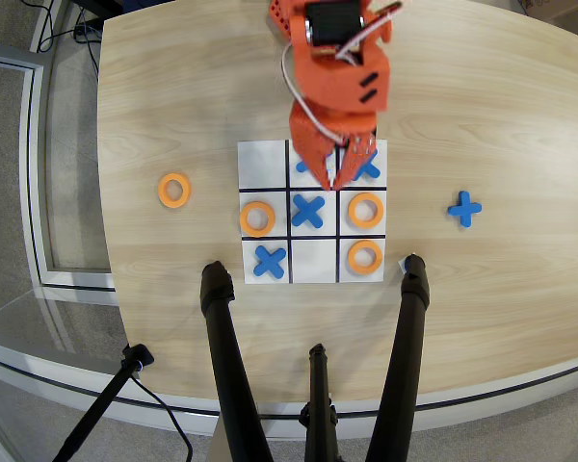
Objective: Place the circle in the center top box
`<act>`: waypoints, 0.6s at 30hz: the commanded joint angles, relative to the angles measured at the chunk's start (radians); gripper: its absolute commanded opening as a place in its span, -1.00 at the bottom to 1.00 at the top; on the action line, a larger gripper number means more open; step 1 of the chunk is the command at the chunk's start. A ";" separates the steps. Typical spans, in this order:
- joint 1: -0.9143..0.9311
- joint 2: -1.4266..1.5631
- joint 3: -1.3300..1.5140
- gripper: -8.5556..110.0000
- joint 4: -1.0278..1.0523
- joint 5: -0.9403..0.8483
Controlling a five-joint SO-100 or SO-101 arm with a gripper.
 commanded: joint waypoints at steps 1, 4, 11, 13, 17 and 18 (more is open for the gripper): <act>-0.008 -0.255 -0.202 -0.86 -0.064 0.021; 0.002 -0.428 -0.328 -0.85 -0.086 0.028; 0.035 -0.756 -0.526 -0.84 -0.173 0.035; 0.052 -0.827 -0.568 -0.83 -0.198 0.034; 0.080 -0.930 -0.621 -0.81 -0.219 0.026; 0.086 -0.957 -0.638 -0.80 -0.225 0.025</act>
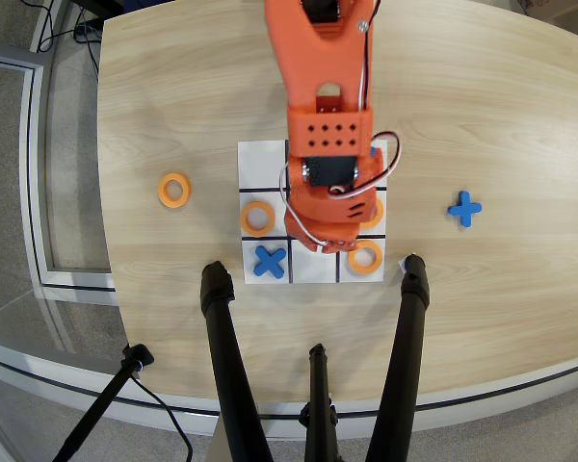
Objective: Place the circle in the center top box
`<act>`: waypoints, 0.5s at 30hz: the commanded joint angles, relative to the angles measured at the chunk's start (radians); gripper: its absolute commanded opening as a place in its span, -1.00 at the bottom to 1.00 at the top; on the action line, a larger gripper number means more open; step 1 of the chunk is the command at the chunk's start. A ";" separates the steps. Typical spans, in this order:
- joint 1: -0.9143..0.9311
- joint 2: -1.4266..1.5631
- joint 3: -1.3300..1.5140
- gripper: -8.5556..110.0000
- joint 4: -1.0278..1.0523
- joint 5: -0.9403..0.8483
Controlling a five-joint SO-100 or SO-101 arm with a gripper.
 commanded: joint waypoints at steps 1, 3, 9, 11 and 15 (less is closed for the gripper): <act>0.021 -0.071 -0.083 -0.79 -0.028 -0.003; 0.029 -0.121 -0.114 -0.79 -0.035 -0.003; 0.041 -0.195 -0.138 -0.68 -0.072 -0.003; 0.041 -0.207 -0.140 -0.65 -0.081 -0.003; 0.041 -0.218 -0.141 -0.65 -0.083 0.000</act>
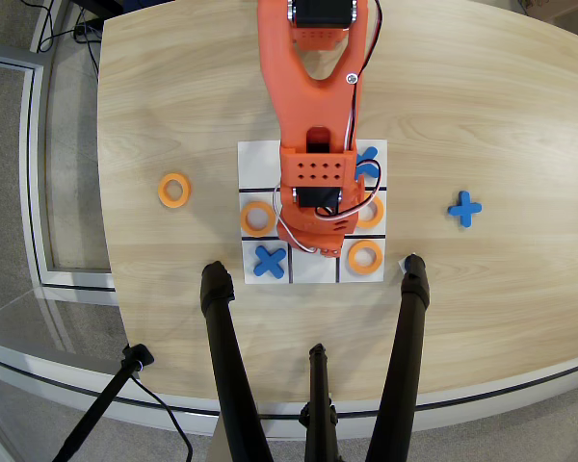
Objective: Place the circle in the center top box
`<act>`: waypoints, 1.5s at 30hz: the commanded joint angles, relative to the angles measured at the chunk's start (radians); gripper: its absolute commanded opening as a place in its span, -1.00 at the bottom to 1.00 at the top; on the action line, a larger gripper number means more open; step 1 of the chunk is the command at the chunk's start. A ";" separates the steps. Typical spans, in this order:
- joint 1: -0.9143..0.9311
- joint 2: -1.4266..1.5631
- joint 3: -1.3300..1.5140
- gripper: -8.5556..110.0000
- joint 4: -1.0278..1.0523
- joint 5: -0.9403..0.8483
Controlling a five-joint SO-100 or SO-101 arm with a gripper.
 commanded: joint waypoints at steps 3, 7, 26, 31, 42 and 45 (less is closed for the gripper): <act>0.008 0.006 -0.041 -0.76 -0.015 0.005; 0.008 0.028 -0.031 -0.83 -0.014 0.011; 0.049 0.448 -0.048 -0.86 0.328 0.305; 0.135 0.664 0.095 -0.86 0.442 0.202; 0.365 0.870 0.264 -0.86 0.428 -0.040; 0.442 0.887 0.302 -0.86 0.430 -0.137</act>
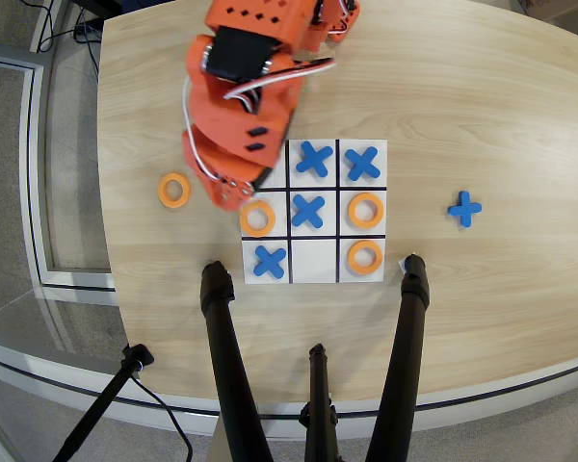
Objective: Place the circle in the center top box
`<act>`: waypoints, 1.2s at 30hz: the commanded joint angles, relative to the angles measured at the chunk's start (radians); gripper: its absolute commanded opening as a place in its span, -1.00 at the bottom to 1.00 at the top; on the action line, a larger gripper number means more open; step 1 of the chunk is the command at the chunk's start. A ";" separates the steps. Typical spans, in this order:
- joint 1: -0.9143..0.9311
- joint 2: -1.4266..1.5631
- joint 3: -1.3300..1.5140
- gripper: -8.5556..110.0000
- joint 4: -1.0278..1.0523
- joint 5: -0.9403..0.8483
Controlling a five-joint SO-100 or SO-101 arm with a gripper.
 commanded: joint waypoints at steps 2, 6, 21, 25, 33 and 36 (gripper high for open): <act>0.104 0.032 0.029 -0.86 -0.005 -0.129; 0.202 0.017 0.077 -0.86 -0.014 -0.250; 0.224 -0.170 0.097 -0.85 -0.153 -0.301; 0.212 -0.267 -0.035 -0.79 -0.138 -0.255; 0.241 -0.454 -0.193 -0.63 -0.175 -0.245; 0.256 -0.509 -0.193 -0.52 -0.222 -0.267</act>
